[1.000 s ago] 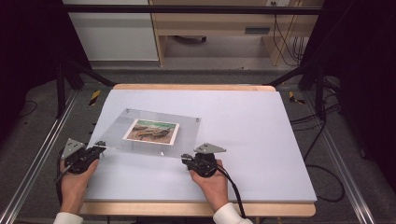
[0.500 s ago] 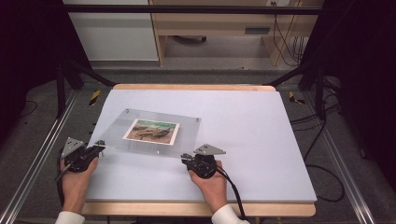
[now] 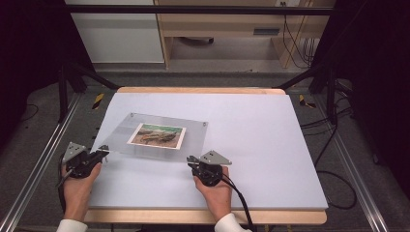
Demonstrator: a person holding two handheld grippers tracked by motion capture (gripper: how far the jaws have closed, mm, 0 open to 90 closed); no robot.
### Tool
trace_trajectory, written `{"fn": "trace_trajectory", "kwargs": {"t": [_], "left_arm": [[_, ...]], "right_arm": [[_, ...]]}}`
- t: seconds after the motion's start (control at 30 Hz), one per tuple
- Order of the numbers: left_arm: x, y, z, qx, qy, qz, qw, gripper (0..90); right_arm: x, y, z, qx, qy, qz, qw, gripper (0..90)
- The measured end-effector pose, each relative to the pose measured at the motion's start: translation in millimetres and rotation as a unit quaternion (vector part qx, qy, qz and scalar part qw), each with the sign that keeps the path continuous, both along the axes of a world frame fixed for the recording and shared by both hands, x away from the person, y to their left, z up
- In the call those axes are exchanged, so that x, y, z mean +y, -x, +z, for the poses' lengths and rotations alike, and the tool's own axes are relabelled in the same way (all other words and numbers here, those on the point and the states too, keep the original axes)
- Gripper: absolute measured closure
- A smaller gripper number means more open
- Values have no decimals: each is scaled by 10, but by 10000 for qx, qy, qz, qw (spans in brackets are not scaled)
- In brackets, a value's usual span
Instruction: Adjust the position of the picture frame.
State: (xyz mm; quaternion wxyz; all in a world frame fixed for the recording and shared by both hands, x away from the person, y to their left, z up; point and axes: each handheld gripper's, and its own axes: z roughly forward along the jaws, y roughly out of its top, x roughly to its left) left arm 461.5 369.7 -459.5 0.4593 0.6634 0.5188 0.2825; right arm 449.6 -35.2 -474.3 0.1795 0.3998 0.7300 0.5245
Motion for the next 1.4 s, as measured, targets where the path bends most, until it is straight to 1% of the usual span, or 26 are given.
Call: {"fn": "trace_trajectory", "kwargs": {"t": [0.1, 0.17, 0.27, 0.33, 0.4, 0.5, 0.6, 0.67, 0.77, 0.83, 0.87, 0.9, 0.93, 0.97, 1.07, 1.1, 1.23, 1.33, 1.37, 1.4], "left_arm": [[-1, 2, 8, 1, 13, 1, 10000, 837], [0, 1, 8, 12, 36, 4, 10000, 836], [0, 2, 10, 27, 43, 4, 10000, 836], [1, 2, 9, 32, 40, 3, 10000, 835], [-1, 3, 11, 36, 31, 5, 10000, 835], [-3, 5, 19, 28, 34, 11, 10000, 835], [-3, 7, 21, 36, 42, 8, 10000, 836], [-8, 9, 23, 34, 49, 13, 10000, 835], [-8, 11, 22, 42, 45, 11, 10000, 836], [-9, 11, 22, 42, 50, 12, 10000, 836], [-9, 11, 22, 42, 50, 12, 10000, 835], [-8, 11, 21, 34, 54, 9, 10000, 835], [-8, 11, 21, 34, 54, 9, 10000, 835], [-11, 10, 17, 37, -23, -9, 10000, 836], [-9, 6, 12, 19, -40, -31, 10000, 834], [-6, 0, 4, 9, -31, -52, 10000, 834], [12, -27, -15, -38, 67, -97, 9999, 818], [9, -58, -33, -49, 71, -121, 9999, 809], [8, -77, -32, -97, 100, -170, 9998, 813], [1, -75, -24, -121, 42, -159, 9998, 828]], "right_arm": [[3, 6, 3, -67, 5, -34, 10000, 835], [-2, 3, 3, -74, -22, -33, 10000, 835], [4, 15, -6, -160, -13, -78, 9998, 833], [2, 18, -17, -146, -46, -66, 9999, 831], [0, 20, -24, -191, -38, -44, 9998, 827], [8, 24, -25, -224, 13, -29, 9997, 793], [10, 24, -34, -249, 26, -18, 9997, 785], [-1, 22, -44, -215, 27, -57, 9997, 809], [-8, 29, -44, -164, -2, -28, 9999, 828], [-18, 24, -42, -121, -84, -26, 9999, 836], [-18, 24, -42, -121, -84, -26, 9999, 836], [-25, 20, -32, -82, -181, -54, 9998, 841], [-25, 20, -32, -82, -181, -54, 9998, 841], [-31, 13, -26, -46, -225, -52, 9997, 845], [-32, 10, -26, -8, -252, -51, 9997, 847], [-34, 7, -21, 43, -284, -54, 9996, 848], [-34, -5, -6, 68, -289, -38, 9996, 848], [-37, -8, -2, 74, -277, -18, 9996, 848], [-34, -6, -1, 113, -272, -9, 9996, 848], [-34, -8, 2, 99, -250, -12, 9996, 847]]}}
